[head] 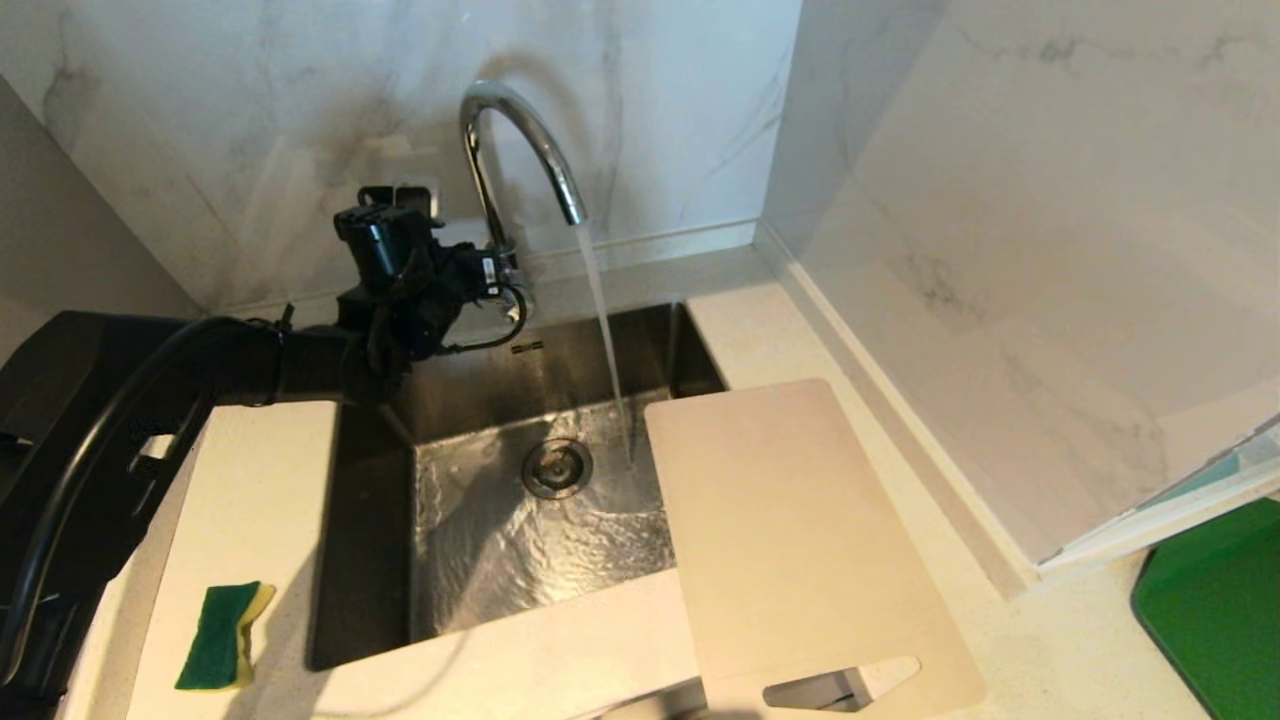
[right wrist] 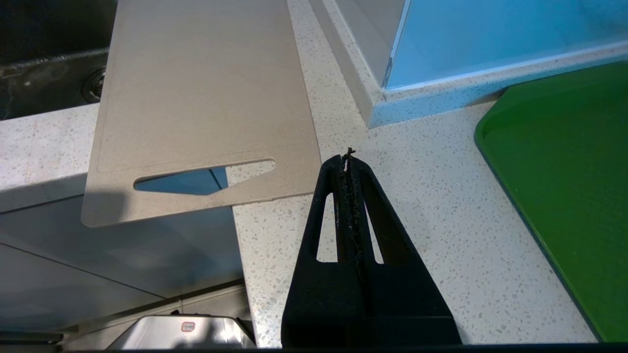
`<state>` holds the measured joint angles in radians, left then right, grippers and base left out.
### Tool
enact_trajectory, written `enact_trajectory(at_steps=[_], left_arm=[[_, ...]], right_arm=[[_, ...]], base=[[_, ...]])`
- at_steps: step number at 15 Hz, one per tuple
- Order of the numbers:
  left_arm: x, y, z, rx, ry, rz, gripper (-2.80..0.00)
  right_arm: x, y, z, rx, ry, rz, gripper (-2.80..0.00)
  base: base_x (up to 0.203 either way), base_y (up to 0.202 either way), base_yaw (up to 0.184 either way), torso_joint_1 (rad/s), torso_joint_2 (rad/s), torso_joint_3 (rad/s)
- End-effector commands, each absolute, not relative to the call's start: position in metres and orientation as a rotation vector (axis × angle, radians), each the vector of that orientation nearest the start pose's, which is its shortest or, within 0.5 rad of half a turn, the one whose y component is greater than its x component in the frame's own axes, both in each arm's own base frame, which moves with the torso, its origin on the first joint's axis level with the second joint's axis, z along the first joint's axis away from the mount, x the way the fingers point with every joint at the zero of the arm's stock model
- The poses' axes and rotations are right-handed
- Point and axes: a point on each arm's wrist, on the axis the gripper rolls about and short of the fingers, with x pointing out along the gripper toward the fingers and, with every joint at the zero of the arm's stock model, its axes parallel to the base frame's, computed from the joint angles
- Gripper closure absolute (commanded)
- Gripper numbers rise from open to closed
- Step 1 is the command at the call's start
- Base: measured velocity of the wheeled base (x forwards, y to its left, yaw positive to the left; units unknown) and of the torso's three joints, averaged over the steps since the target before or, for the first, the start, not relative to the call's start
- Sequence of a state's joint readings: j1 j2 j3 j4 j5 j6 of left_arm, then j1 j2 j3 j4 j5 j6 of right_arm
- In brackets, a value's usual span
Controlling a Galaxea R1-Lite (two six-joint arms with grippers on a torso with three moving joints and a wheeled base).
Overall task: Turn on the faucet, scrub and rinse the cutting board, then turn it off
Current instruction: Turn off the tap
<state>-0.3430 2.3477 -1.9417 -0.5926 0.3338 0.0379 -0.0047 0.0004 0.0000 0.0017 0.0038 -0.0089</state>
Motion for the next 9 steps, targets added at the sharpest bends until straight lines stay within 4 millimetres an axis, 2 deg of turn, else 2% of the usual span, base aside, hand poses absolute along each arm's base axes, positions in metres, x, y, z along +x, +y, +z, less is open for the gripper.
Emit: enact_trajectory(at_steps=[1,5,9], left_arm=[[0.467,-0.161,0.245,-0.034,-0.2,0.001,0.0],[0.46,-0.159,0.24,-0.016,-0.052,0.001,0.0],[0.451,-0.159,0.241,-0.102,0.104,-0.099,0.0]], right_arm=[[-0.023,0.0,0.075,-0.009,0.002,0.0,0.0],[-0.023,0.0,0.075,-0.009,0.002,0.0,0.0],[-0.023,0.0,0.075,-0.009,0.002,0.0,0.0]], base=[[0.0,0.0,0.0,0.0,0.0,0.0],[0.0,0.0,0.0,0.0,0.0,0.0],[0.0,0.0,0.0,0.0,0.0,0.0]])
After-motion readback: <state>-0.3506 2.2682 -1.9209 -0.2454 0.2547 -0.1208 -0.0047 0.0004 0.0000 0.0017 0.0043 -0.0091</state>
